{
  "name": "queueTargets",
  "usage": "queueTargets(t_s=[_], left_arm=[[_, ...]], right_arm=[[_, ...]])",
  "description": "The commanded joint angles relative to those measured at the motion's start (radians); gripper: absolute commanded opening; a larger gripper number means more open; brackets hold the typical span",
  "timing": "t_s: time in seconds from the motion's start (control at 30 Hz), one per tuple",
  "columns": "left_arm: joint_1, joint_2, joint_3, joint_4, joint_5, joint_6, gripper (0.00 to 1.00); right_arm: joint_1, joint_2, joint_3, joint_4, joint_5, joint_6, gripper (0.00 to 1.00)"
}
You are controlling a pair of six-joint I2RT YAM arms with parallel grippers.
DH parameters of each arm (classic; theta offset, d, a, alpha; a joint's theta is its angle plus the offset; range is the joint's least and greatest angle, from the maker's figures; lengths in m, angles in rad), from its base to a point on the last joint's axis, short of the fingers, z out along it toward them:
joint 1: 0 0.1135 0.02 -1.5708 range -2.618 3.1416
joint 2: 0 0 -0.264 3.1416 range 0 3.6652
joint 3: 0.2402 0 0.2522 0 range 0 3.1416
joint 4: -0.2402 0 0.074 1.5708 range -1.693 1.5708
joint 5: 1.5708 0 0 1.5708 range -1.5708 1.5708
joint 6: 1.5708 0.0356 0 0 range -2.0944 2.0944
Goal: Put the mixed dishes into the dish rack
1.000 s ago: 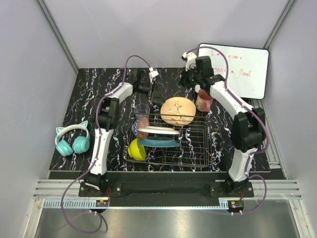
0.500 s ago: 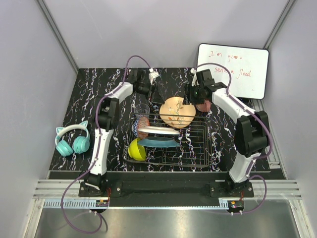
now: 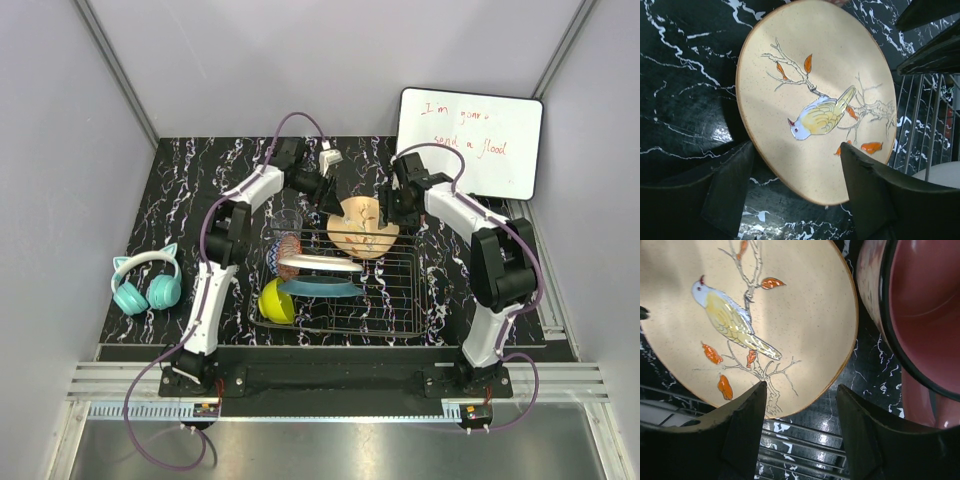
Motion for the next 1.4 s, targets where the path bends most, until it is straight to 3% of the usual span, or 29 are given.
queueTargets(t_s=[0.0,0.13,0.23,0.27,0.3,0.63,0.9,1.37], left_arm=[[0.004,-0.046,0.035,-0.032,-0.009,0.049,0.65],[0.004,-0.051,0.035,-0.056,-0.031,0.078,0.48],[0.007,-0.057,0.037,-0.078,-0.080,0.110,0.20],[0.008,-0.059,0.037,-0.083,-0.098,0.115,0.02],[0.009,-0.059,0.037,-0.096,-0.136,0.118,0.00],[0.055,-0.071,0.015,-0.150,-0.198,0.162,0.00],[0.081,-0.112,0.095,-0.152,-0.172,0.109,0.02],[0.109,-0.146,0.100,-0.138,-0.143,0.073,0.09]], right_arm=[[-0.007,0.046,-0.026,-0.014,0.034,0.047,0.65],[-0.007,0.074,-0.035,-0.007,0.010,0.060,0.67],[-0.007,0.083,-0.035,0.003,-0.013,0.068,0.68],[-0.007,0.088,-0.038,0.006,-0.021,0.073,0.68],[-0.005,0.088,-0.038,0.007,-0.027,0.074,0.69],[0.014,0.120,-0.058,0.049,-0.087,0.111,0.68],[0.045,0.065,-0.040,0.023,0.040,0.061,0.70],[0.123,0.252,0.107,0.020,-0.020,0.062,0.71]])
